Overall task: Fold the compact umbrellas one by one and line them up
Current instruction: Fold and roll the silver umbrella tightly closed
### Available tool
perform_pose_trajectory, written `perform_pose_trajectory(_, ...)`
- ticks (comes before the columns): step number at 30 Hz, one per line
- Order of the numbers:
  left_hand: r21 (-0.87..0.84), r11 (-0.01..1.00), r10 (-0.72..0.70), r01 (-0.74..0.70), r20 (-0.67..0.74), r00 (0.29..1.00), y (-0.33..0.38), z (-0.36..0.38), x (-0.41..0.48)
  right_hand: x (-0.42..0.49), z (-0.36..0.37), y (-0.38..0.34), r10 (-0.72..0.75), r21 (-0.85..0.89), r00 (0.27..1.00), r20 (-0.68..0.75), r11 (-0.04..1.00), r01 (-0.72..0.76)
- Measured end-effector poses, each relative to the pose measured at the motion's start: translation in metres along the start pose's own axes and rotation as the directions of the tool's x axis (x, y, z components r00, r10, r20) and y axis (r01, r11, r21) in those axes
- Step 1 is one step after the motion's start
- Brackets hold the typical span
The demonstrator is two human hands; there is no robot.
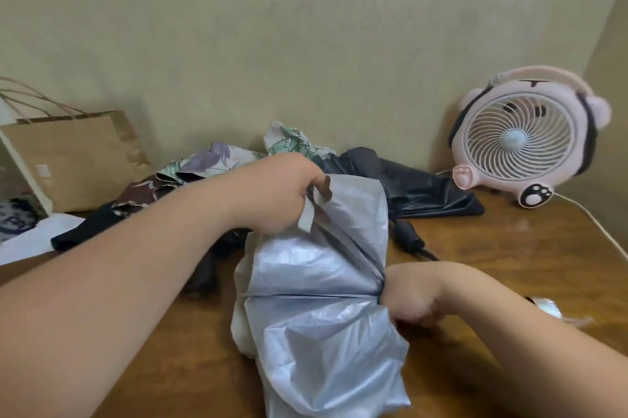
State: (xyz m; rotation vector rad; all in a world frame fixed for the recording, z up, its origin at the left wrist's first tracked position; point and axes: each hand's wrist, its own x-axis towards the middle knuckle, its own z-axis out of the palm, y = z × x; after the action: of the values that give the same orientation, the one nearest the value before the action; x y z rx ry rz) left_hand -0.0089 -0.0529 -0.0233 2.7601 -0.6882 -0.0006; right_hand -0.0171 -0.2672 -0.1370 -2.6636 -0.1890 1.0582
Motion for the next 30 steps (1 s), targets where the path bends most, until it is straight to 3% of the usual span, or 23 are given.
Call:
perform_pose_trajectory(2,-0.03,0.999,-0.034,0.035,0.038,0.999,-0.009,-0.002,0.007,-0.005,0.005,-0.002,-0.035,0.019,0.989,-0.143,0.999,0.038)
perform_pose_trajectory(4,-0.188,0.978,-0.075,0.09,0.082,0.994,-0.021,0.001,0.01,-0.014,0.01,-0.005,-0.058,-0.047,0.964,-0.261,0.998,0.047)
perform_pose_trajectory(7,-0.468,0.838,-0.221,0.281,0.179,0.959,-0.041,0.016,0.012,-0.022,0.019,-0.007,-0.06,-0.032,0.921,-0.385,0.998,0.052)
perform_pose_trajectory(12,-0.556,0.64,-0.391,0.531,0.36,0.847,-0.059,0.04,0.014,-0.033,0.038,-0.011,-0.048,-0.163,0.831,-0.554,0.985,-0.051)
perform_pose_trajectory(16,-0.546,0.609,-0.459,0.575,0.348,0.817,-0.057,0.048,0.02,-0.031,0.041,-0.017,-0.038,-0.206,0.779,-0.626,0.972,-0.117)
perform_pose_trajectory(19,-0.519,0.689,-0.448,0.506,0.244,0.86,-0.047,0.047,0.021,-0.027,0.041,-0.021,-0.029,-0.241,0.818,-0.575,0.961,-0.136)
perform_pose_trajectory(22,-0.278,0.89,-0.388,0.362,-0.043,0.921,-0.033,0.03,0.008,-0.023,0.031,-0.02,-0.018,-0.222,0.861,-0.508,0.969,-0.111)
perform_pose_trajectory(23,-0.246,0.915,-0.36,0.319,-0.141,0.922,-0.029,0.022,0.002,-0.021,0.026,-0.019,-0.008,-0.205,0.878,-0.478,0.973,-0.103)
perform_pose_trajectory(25,-0.489,0.854,-0.318,0.178,-0.22,0.922,-0.027,0.002,-0.011,-0.014,0.018,-0.016,0.008,-0.174,0.912,-0.411,0.981,-0.086)
perform_pose_trajectory(27,-0.735,0.677,-0.264,-0.027,-0.277,0.924,-0.024,-0.015,-0.028,-0.007,0.014,-0.013,0.016,-0.154,0.931,-0.364,0.985,-0.077)
perform_pose_trajectory(30,-0.799,0.543,-0.112,-0.259,-0.374,0.921,-0.006,-0.026,-0.06,0.001,0.01,-0.011,0.006,-0.134,0.935,-0.356,0.989,-0.057)
